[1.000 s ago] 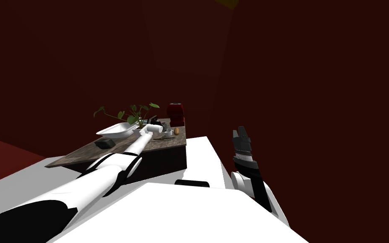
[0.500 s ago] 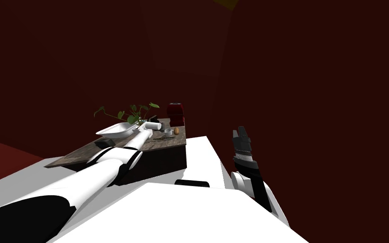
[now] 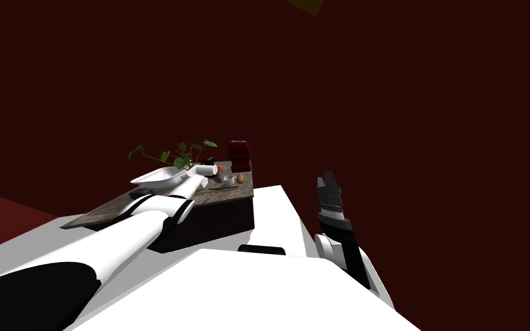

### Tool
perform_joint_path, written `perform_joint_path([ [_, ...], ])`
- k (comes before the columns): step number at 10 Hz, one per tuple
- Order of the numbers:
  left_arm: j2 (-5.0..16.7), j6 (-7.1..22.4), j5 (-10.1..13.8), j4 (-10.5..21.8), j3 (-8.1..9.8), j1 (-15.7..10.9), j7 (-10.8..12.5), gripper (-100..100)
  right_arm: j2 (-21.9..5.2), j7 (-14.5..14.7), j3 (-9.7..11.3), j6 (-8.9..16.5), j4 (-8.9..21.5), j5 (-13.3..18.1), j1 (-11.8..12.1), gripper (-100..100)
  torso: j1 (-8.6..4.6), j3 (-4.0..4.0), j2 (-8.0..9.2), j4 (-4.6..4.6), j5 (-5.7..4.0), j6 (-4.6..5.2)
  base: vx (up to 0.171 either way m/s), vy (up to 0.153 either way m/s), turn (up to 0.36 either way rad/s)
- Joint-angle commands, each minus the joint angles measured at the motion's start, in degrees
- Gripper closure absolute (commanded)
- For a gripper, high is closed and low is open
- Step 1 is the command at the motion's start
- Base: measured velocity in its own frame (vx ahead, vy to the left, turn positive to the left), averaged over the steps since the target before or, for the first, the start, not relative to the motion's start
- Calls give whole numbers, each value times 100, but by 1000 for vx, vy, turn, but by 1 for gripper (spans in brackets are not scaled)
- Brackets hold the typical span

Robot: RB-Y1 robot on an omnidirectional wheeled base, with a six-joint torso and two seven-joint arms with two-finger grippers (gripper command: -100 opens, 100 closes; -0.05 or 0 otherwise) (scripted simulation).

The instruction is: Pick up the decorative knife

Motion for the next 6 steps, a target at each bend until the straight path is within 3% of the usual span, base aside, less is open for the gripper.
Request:
perform_joint_path([
  [1, 70, 286, 130, 286, 13, -133, 48, -100, 0, 0, 0, 0, 0, 0, 0, 0, 0, 0, 0, 0, 0, 0, -5, 5, -17],
  [3, 70, 286, 130, 387, 13, -133, 48, -100, 0, 0, 0, 0, 0, 0, 0, 0, 0, -1, -1, 0, 0, 0, 0, 0, 0],
  [6, 141, 693, 325, 979, 23, -371, 115, -100, 0, 0, 0, 0, 0, 0, 0, 0, 1, -4, -7, -1, 0, 0, 12, 7, -21],
])
